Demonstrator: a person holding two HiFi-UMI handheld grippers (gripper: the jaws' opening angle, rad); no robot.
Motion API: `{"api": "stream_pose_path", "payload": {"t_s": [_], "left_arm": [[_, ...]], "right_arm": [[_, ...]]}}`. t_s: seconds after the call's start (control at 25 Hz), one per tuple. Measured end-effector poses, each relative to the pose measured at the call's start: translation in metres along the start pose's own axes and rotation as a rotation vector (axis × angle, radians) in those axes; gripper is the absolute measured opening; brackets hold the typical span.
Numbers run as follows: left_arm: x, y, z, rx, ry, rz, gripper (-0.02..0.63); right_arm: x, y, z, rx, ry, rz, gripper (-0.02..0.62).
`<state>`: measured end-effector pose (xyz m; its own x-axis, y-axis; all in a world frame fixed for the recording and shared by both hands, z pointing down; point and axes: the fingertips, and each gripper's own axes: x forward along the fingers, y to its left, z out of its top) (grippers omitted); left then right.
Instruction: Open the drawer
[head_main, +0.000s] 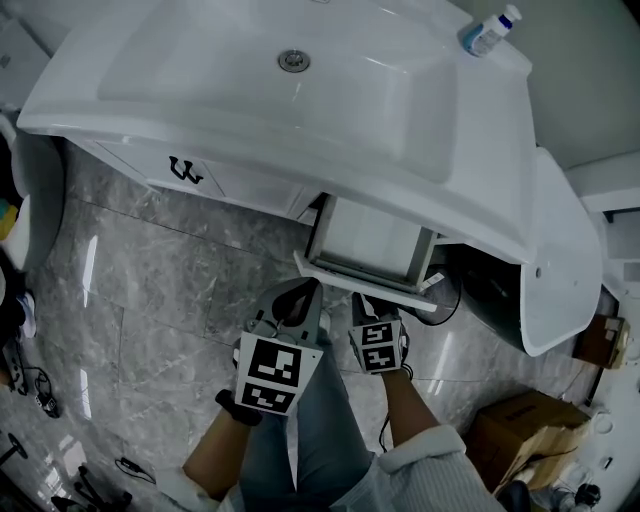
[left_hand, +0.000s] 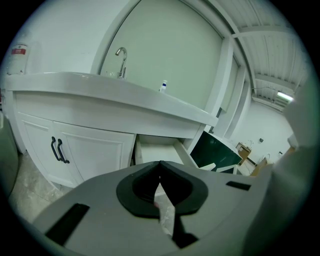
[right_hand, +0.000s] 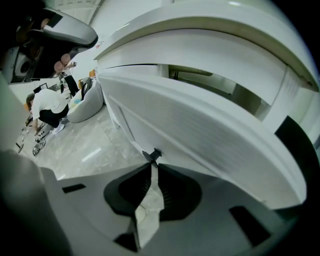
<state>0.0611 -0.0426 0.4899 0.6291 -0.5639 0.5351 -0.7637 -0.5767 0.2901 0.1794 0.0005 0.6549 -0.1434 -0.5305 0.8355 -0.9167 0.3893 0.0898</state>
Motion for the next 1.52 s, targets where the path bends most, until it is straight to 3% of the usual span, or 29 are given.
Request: {"api": "stream_pose_path", "payload": {"t_s": [0.44,0.76,1.12,1.52], "left_arm": [[-0.022,-0.017,0.030,0.007,-0.036,0.008,0.015],[-0.049,-0.036,0.059,0.034,-0.056,0.041,0.015],[-0.091,-0.067,0.102,0.042,-0.103,0.096,0.015],[-0.142,-0.124,0.170,0.104,-0.234,0.062,0.015]], "right_arm": [[-0.042,-0.002,0.022,0.123,-0.017,-0.023,0.049],[-0.091,0.017,0.061,0.195,-0.060,0.080,0.043],[-0.185,0.018,0.155,0.217,-0.275,0.157,0.040],[-0.322,-0.006,0.242,0.230,-0.578,0.257,0.035]]}}
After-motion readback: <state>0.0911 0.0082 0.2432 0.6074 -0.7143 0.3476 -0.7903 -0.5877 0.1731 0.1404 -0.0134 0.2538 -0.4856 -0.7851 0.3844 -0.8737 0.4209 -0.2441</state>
